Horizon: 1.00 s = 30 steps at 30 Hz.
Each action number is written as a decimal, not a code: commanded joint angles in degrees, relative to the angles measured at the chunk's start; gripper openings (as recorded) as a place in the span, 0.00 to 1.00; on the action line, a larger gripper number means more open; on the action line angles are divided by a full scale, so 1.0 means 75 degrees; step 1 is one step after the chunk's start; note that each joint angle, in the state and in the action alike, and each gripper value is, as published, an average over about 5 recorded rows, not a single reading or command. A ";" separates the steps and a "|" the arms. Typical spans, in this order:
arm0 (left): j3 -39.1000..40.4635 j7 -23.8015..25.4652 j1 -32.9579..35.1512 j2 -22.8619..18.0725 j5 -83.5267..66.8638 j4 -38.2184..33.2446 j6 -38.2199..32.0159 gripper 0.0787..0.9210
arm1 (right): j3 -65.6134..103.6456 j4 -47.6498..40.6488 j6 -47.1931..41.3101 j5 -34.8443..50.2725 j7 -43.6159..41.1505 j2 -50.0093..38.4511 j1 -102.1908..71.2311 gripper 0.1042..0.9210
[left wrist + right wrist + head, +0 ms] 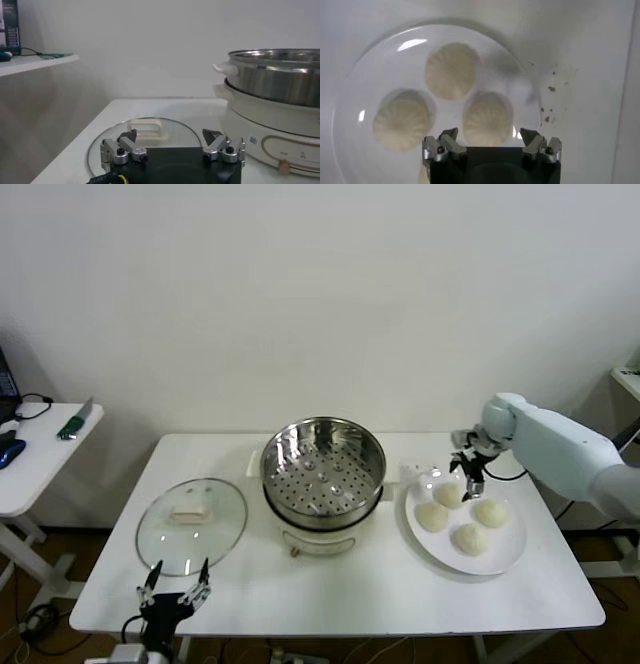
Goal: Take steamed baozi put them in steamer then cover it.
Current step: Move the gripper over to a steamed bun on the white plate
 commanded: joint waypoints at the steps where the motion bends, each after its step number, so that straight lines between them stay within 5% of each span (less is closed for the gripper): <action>1: 0.0004 -0.0004 0.0008 0.0006 0.0003 0.0019 -0.0005 0.88 | 0.0374 -0.0547 0.0047 -0.0268 -0.0027 0.0229 -0.0330 0.88; 20: 0.0045 -0.0040 -0.0013 0.0024 0.0058 0.0056 -0.0013 0.88 | 0.0701 -0.0978 0.0211 -0.0358 0.0214 0.0543 -0.0491 0.74; 30: 0.0048 -0.0042 -0.0041 0.0021 0.0082 0.0041 -0.0007 0.88 | 0.0256 -0.0271 0.0229 0.0092 0.0145 0.0244 0.0051 0.68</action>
